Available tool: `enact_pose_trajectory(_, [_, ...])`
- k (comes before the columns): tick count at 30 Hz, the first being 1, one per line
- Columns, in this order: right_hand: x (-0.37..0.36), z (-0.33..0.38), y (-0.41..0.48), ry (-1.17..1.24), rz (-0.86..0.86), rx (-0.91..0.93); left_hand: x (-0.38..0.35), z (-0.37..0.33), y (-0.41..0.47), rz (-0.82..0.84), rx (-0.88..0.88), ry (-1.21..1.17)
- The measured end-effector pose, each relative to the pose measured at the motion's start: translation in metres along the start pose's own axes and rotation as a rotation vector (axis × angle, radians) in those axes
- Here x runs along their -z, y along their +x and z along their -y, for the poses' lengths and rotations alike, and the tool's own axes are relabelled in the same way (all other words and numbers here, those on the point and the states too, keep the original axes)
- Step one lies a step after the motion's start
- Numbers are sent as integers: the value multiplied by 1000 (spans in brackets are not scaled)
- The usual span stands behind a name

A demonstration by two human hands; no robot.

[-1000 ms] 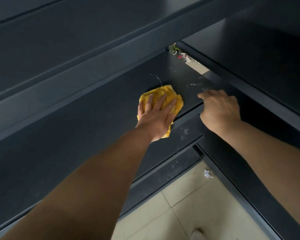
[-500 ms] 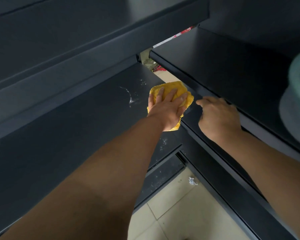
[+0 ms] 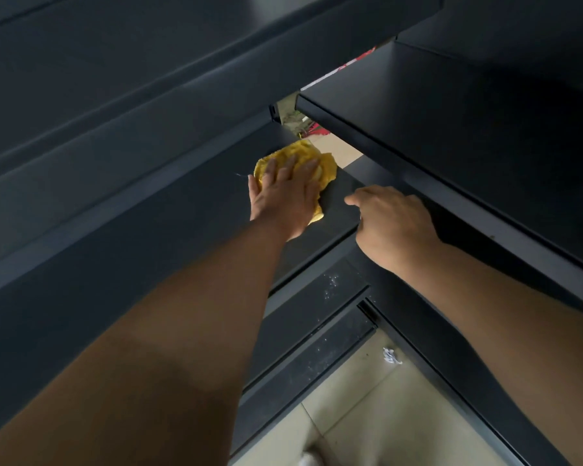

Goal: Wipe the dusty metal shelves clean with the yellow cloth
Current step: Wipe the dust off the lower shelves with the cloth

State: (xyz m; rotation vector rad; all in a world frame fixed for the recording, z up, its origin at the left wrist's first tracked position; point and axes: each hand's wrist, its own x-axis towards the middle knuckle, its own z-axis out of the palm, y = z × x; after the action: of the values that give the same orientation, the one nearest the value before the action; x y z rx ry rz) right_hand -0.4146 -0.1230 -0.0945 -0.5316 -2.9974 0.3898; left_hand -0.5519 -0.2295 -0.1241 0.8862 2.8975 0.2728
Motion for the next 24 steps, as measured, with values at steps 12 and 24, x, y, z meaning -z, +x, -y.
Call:
enact_pose_trajectory(12, [-7, 26, 21, -163, 22, -1, 7, 23, 65, 24, 230, 24])
enact_pose_trajectory(24, [-13, 37, 4, -51, 210, 69, 19, 94, 2, 24, 472, -12])
